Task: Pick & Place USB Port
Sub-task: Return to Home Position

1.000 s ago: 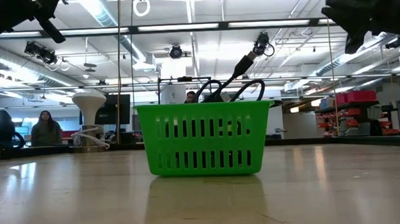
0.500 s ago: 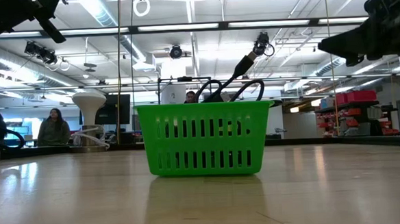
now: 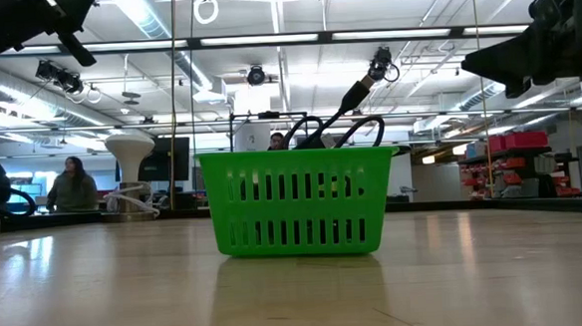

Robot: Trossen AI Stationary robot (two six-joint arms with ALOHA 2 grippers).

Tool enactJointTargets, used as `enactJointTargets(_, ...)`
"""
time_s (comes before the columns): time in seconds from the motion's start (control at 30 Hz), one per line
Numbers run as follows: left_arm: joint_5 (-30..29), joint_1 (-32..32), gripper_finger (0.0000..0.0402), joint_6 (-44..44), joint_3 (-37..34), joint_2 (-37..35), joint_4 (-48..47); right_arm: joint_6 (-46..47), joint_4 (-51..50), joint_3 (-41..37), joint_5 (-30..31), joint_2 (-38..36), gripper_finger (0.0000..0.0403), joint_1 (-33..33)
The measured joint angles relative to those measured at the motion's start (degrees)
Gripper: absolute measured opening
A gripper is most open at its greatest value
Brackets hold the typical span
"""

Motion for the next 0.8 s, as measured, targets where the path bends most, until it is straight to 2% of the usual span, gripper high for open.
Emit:
enactJointTargets(0.13, 0.00, 0.00, 0.0069, 0.03, 0.00, 0.00, -0.02, 0.17, -0.01, 0.00, 0.01, 0.00, 0.0084, 0.00)
enactJointTargets(0.27, -0.17, 0.00, 0.0069, 7.83, 0.00, -0.01, -0.67, 0.16, -0.02, 0.00, 0.00, 0.00, 0.0084, 0.00)
enactJointTargets(0.33, 0.05, -0.02, 0.0069, 7.03, 0.00, -0.02, -2.29, 0.15, -0.02, 0.00, 0.00, 0.00, 0.0084, 0.00)
enactJointTargets(0.37, 1.20, -0.09, 0.0069, 6.35, 0.00, -0.02, -4.42, 0.15, -0.02, 0.00, 0.00, 0.00, 0.0084, 0.00)
enactJointTargets(0.47, 4.35, -0.09, 0.0069, 13.87, 0.00, -0.02, -15.81, 0.15, -0.02, 0.00, 0.00, 0.00, 0.0084, 0.00)
enactJointTargets(0.63, 0.91, -0.05, 0.0069, 18.45, 0.00, 0.00, -34.97, 0.15, -0.07, 0.00, 0.00, 0.00, 0.0084, 0.00)
enactJointTargets(0.8, 4.34, -0.06, 0.0069, 18.57, 0.04, 0.14, -39.30, 0.13, -0.20, 0.00, 0.00, 0.00, 0.0084, 0.00)
